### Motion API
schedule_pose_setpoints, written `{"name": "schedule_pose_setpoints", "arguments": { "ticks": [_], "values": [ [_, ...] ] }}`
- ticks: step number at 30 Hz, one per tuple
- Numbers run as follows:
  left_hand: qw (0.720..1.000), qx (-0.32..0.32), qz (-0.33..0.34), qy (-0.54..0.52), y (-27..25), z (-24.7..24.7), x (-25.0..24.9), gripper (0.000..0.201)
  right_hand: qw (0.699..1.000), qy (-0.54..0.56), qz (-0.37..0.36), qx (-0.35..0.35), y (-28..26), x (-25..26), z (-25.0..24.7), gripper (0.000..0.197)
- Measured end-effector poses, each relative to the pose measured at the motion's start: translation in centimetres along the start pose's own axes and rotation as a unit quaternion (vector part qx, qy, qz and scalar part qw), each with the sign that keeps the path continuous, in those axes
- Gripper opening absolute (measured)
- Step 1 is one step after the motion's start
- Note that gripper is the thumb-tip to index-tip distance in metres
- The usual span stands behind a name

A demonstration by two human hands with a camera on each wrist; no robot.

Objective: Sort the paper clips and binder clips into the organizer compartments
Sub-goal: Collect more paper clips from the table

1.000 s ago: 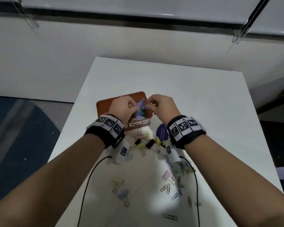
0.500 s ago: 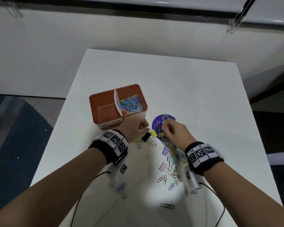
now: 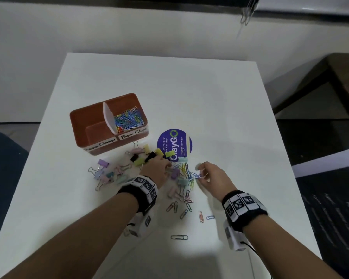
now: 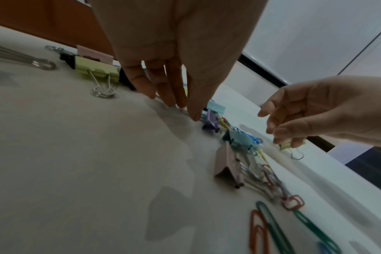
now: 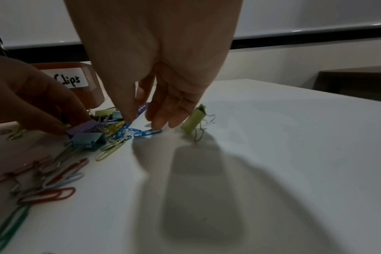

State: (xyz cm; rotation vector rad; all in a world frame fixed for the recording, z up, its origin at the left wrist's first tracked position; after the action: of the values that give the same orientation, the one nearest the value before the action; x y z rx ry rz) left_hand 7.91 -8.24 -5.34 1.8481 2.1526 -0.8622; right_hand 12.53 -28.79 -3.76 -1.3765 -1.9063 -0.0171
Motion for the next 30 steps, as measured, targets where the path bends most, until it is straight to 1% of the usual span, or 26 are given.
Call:
{"name": "schedule_pose_setpoints", "arguments": {
  "ticks": [3,5,7,11,16,18,20,22,24,27,28,30],
  "values": [
    [1.0,-0.007,-0.001,0.024,0.9,0.3,-0.1,0.017,0.999,-0.034,0.028,0.013,1.0,0.0,0.7,0.038],
    [0.999,-0.006,0.0,0.037,1.3,0.4,-0.2,0.013,0.998,-0.054,0.04,0.015,1.6,0.3,1.2,0.042],
    [0.998,0.004,-0.001,0.061,1.5,0.5,-0.2,0.011,0.997,-0.06,0.044,0.016,2.1,0.6,1.5,0.038],
    [0.993,0.021,0.002,0.119,1.4,0.4,-0.2,0.012,0.996,-0.07,0.05,0.036,2.7,1.4,1.6,0.017],
    [0.975,0.083,0.006,0.206,0.8,0.5,-0.6,0.016,0.992,-0.085,0.063,0.072,3.0,2.0,1.6,0.014],
    [0.97,0.112,0.015,0.216,0.4,0.7,-0.5,0.018,0.992,-0.085,0.064,0.074,3.0,2.1,1.5,0.013],
    [0.97,0.129,0.019,0.204,0.0,0.6,-0.3,0.016,0.992,-0.079,0.067,0.077,3.0,2.1,1.4,0.011],
    [0.979,0.114,0.015,0.169,0.2,0.0,-0.1,0.012,0.992,-0.07,0.07,0.082,3.2,2.0,1.1,0.009],
    [0.988,0.07,0.007,0.137,0.7,-0.9,0.0,0.011,0.992,-0.062,0.07,0.087,3.4,1.9,0.8,0.012],
    [0.995,0.013,0.01,0.096,1.8,-1.7,-0.4,0.017,0.993,-0.049,0.069,0.085,3.7,1.6,0.4,0.016],
    [0.996,0.01,0.016,0.084,2.1,-1.6,-0.7,0.02,0.993,-0.047,0.07,0.082,3.8,1.6,0.2,0.018],
    [0.997,0.025,0.028,0.073,2.5,-1.3,-1.2,0.023,0.994,-0.046,0.07,0.074,3.9,1.5,0.0,0.017]
  ]
}}
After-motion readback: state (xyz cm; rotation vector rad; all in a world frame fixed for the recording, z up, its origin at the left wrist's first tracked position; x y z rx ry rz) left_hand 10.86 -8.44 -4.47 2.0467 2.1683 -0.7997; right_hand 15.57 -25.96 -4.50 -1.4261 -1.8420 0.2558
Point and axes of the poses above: each hand's wrist, its own y-axis towards the middle knuckle, its own z-axis out of the palm, x = y × z, the point moved 2 cm from there along y, towards the middle knuckle, and after that the axes turned 4 degrees about z, right-handed, at the moved point
